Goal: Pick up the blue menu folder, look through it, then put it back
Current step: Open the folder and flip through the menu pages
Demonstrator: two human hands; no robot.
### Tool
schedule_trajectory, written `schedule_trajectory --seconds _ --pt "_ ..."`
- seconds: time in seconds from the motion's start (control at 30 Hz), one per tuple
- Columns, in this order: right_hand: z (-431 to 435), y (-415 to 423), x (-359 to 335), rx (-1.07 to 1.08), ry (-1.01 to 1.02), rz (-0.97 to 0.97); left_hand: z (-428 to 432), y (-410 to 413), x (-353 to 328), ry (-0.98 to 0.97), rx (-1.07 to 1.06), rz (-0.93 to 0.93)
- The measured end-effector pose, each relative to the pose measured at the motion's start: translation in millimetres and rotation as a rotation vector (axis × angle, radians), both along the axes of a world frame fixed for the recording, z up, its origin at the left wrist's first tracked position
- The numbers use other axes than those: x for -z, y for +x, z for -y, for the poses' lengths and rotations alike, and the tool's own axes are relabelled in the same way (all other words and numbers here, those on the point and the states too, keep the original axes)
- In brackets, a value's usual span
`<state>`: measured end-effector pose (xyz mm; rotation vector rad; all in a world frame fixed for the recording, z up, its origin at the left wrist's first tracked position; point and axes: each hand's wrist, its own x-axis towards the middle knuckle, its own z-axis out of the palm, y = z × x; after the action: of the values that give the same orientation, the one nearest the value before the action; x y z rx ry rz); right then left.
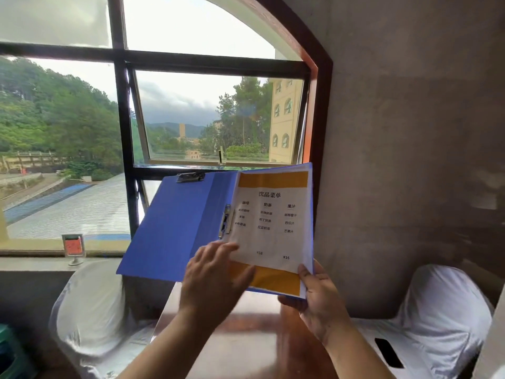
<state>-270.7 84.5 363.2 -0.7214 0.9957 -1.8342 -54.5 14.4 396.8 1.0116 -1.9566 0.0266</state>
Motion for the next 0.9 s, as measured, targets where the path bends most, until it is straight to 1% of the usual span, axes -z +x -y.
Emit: schedule_trajectory --seconds 0.07,0.1,0.13,0.2,0.27,0.43,0.47,0.5,0.53,0.6,0.67,0.73,0.8,0.9 --pt "3.3 10.3 0.8 -0.007 -0.002 0.009 -1.9 -15.8 -6.6 0.084 0.026 0.2" --pt "3.9 14.2 0.6 -0.018 -0.015 0.018 -1.6 -21.7 -6.5 0.115 0.037 0.271" --pt "4.1 17.1 -0.6 -0.032 -0.034 0.026 -0.3 -24.9 -5.0 0.141 0.048 0.304" --pt "3.6 19.4 -2.6 -0.06 -0.068 0.044 3.0 -26.6 -0.9 0.156 0.068 0.282" --pt "3.3 18.3 -2.9 -0.082 -0.083 0.065 4.4 -25.8 -0.6 0.118 0.068 0.257" --pt "1.8 15.3 -3.6 -0.104 -0.124 0.073 3.9 -29.2 -7.1 -0.179 0.066 0.121" --pt "1.2 13.3 -4.1 -0.108 -0.134 0.076 4.0 -27.8 -8.9 -0.196 0.052 0.073" --pt "0.6 10.3 -4.8 -0.106 -0.141 0.079 5.9 -25.0 -9.7 -0.166 0.045 -0.02" --pt "-0.1 6.8 -6.0 -0.094 -0.141 0.075 9.2 -20.8 -10.2 -0.088 0.043 -0.163" --pt "-1.4 -2.4 -7.4 -0.076 -0.146 0.064 17.7 -10.5 -9.6 0.143 0.053 -0.532" --pt "-2.8 -12.1 -6.8 -0.079 -0.154 0.076 29.6 2.2 -5.1 0.319 0.067 -0.868" --pt "-4.4 -20.5 -5.0 -0.076 -0.152 0.083 41.7 14.8 0.0 0.472 0.072 -1.096" --pt "-4.8 -26.1 -3.3 -0.072 -0.151 0.088 50.0 22.1 7.5 0.585 0.063 -1.198" --pt "-3.4 -28.1 -3.4 -0.074 -0.152 0.087 53.3 27.4 14.2 0.658 0.047 -1.232"
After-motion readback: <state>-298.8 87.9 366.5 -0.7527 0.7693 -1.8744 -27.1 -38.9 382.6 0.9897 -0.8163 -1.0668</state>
